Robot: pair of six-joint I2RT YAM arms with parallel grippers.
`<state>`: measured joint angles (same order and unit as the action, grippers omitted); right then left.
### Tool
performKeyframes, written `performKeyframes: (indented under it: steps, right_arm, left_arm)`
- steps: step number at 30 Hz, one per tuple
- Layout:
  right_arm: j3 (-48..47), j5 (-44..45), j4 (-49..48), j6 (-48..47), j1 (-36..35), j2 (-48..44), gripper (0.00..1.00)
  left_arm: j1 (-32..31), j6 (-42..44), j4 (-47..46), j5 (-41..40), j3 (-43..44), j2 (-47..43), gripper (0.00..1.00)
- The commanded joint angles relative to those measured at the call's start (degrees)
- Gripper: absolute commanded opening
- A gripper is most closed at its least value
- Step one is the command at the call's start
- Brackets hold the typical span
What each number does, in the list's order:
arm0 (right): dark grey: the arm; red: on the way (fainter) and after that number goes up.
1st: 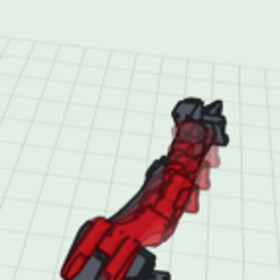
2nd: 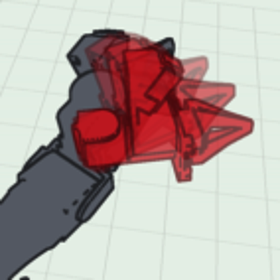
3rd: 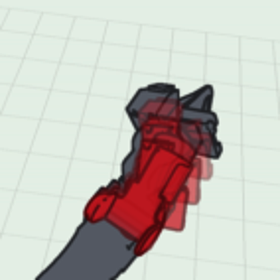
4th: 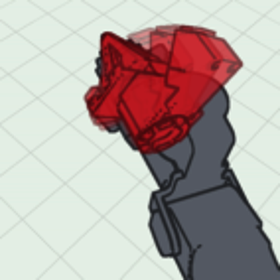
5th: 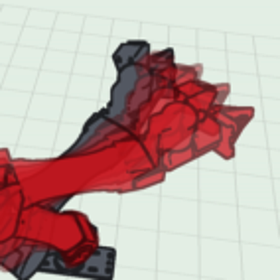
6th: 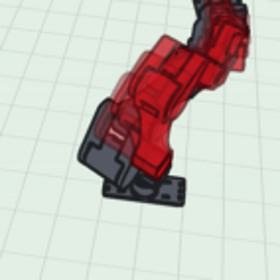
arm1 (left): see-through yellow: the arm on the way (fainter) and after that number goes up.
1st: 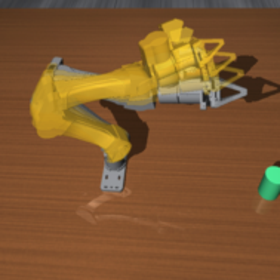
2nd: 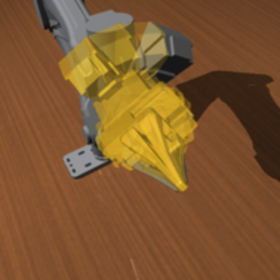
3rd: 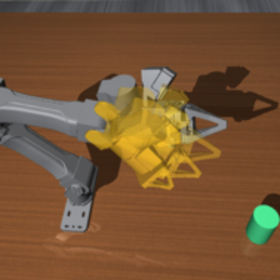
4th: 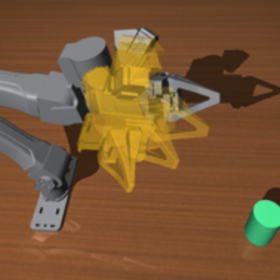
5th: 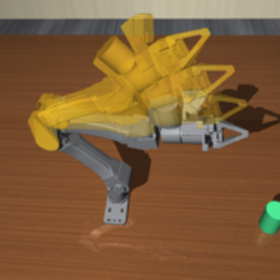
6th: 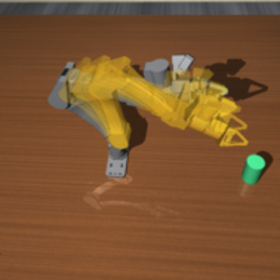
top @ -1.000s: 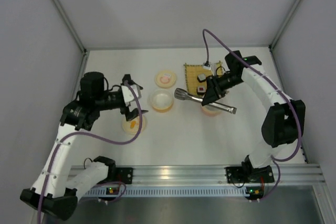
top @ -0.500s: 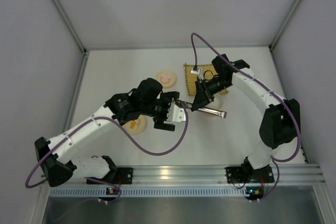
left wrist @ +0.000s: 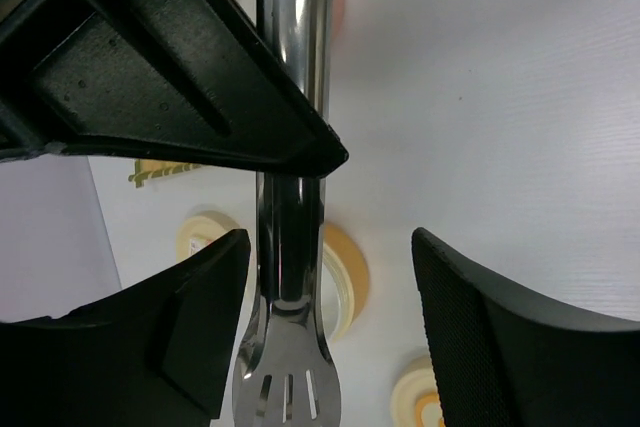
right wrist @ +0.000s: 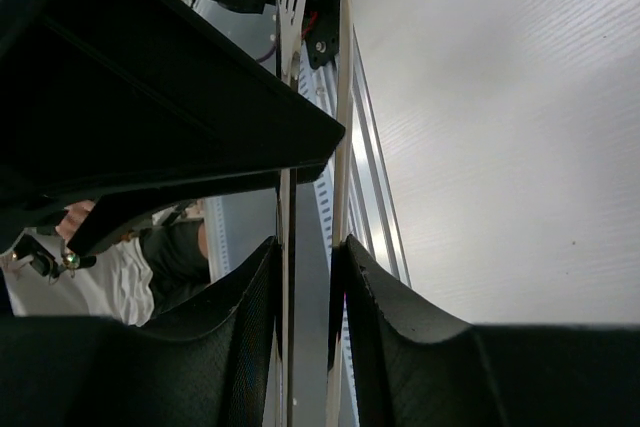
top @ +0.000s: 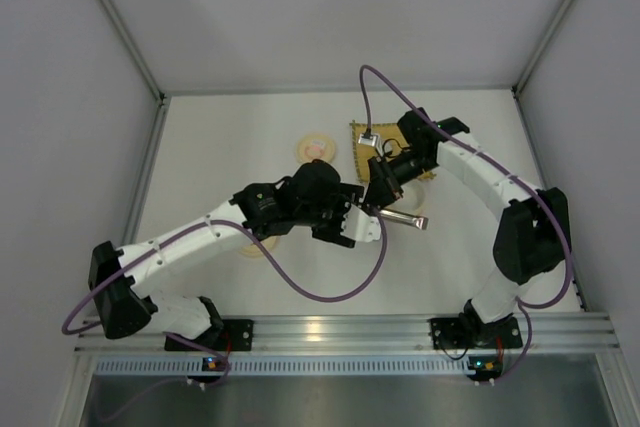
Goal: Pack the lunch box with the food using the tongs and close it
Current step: Pick up the fake food from the plate.
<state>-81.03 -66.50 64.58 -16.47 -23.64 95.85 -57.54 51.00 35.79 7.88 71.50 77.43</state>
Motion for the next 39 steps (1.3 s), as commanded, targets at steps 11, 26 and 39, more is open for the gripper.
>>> performKeyframes:
  steps: [11, 26, 39]
  right_arm:
    - [1.4, -3.55, 1.07, -5.15, -3.08, -5.24, 0.31]
    - [1.49, -3.55, 2.66, -6.73, -4.14, -4.62, 0.46]
    - [1.32, -2.58, 4.24, -8.58, -4.14, -3.75, 0.42]
  left_arm:
    - [-1.17, -0.9, -3.53, -4.1, 0.48, 1.67, 0.56]
    - [-1.17, -0.73, -3.62, -4.19, 0.3, 1.76, 0.28]
    - [-1.26, 0.32, -3.62, -4.54, -0.93, -0.08, 0.2]
